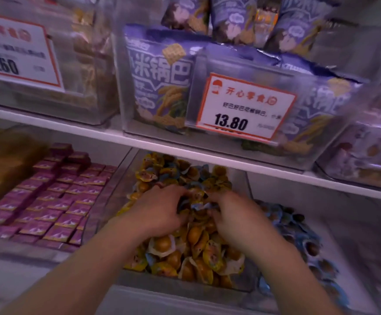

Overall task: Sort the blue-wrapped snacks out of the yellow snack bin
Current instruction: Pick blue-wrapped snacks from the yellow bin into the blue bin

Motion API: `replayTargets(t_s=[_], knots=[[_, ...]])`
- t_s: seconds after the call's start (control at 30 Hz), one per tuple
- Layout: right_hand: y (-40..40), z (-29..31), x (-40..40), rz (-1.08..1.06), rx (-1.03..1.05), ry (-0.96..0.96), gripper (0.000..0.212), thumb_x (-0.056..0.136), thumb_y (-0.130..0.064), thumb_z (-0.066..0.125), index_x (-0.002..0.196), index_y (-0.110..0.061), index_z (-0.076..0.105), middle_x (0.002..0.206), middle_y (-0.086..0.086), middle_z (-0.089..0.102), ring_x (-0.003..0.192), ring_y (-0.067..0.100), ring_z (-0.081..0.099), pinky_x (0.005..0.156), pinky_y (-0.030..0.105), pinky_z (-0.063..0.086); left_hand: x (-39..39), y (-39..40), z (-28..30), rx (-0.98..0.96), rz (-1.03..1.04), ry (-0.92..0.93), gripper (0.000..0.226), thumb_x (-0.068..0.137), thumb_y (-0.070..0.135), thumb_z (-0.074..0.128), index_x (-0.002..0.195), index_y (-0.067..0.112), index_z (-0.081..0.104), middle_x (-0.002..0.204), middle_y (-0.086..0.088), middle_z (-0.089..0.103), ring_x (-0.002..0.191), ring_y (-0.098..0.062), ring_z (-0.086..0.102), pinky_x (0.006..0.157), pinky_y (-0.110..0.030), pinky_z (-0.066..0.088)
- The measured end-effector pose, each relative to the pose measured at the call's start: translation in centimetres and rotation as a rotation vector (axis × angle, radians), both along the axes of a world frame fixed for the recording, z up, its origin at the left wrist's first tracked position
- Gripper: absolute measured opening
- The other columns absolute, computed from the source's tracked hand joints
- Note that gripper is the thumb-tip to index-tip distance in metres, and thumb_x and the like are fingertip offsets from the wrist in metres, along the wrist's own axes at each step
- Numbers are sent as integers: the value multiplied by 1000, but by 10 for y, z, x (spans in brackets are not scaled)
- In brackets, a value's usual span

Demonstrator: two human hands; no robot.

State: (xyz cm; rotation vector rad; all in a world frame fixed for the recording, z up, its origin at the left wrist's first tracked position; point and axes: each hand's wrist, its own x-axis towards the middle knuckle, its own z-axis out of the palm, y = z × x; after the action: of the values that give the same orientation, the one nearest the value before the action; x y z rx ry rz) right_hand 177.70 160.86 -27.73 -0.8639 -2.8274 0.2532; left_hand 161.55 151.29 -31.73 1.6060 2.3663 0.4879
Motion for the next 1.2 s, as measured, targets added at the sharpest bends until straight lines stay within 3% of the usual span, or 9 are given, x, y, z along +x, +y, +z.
replayTargets(t_s=[0.13,0.33,0.5,0.6,0.67,0.83,0.97,1.1,1.2], knots=[[3,2,1,11,-6,73,18,92,-34,56,103,-29,69,101,1,66,95,21,61,68,28,42,9,0,-4,57,15,222,43,85,55,58,124,37,54,120,7,56,107,-23,54,80,-36,47],[-3,2,6,144,-4,-24,28,92,-42,53,120,-40,57,109,-3,52,95,22,59,68,34,47,6,-3,-3,190,6,65,23,79,46,66,98,36,58,103,11,62,96,-19,59,77,-40,52],[-4,-1,2,127,2,-10,21,95,-45,55,109,-35,65,98,-6,46,91,20,58,63,32,38,8,-1,-5,92,-20,135,57,84,50,60,138,43,41,130,9,61,113,-25,54,88,-38,50],[-3,-2,3,84,-32,74,15,95,-40,56,105,-35,67,92,-11,46,94,16,57,61,24,35,9,2,-4,140,-15,136,56,80,53,62,134,46,48,125,13,64,110,-23,57,85,-37,50],[-1,1,3,42,-76,168,15,95,-35,59,104,-34,70,88,-14,51,95,13,56,61,16,33,11,3,-4,199,17,84,54,72,53,65,125,46,58,114,14,68,105,-20,61,82,-35,52],[1,6,3,-28,-59,281,15,93,-32,62,103,-27,72,99,-2,66,97,20,60,76,29,42,8,-2,4,328,63,-103,38,70,44,71,108,39,71,103,10,66,94,-12,64,80,-31,52],[1,8,3,-88,-107,329,15,93,-33,61,104,-28,71,97,-11,63,100,15,60,77,23,41,3,-16,18,579,186,-427,27,70,19,85,83,37,71,82,17,72,79,5,65,67,-11,49],[-3,17,3,-157,-538,518,16,94,-31,63,103,-21,71,96,-7,71,95,16,67,79,28,51,6,-39,33,755,242,-872,35,65,23,91,96,22,74,90,3,77,84,-9,72,66,-17,54],[-25,15,0,-281,-1380,834,15,95,-12,59,104,-5,69,97,10,75,82,24,73,69,45,60,14,-50,34,861,171,-1080,38,66,14,86,101,21,74,97,-9,76,90,-20,72,72,-22,56]])
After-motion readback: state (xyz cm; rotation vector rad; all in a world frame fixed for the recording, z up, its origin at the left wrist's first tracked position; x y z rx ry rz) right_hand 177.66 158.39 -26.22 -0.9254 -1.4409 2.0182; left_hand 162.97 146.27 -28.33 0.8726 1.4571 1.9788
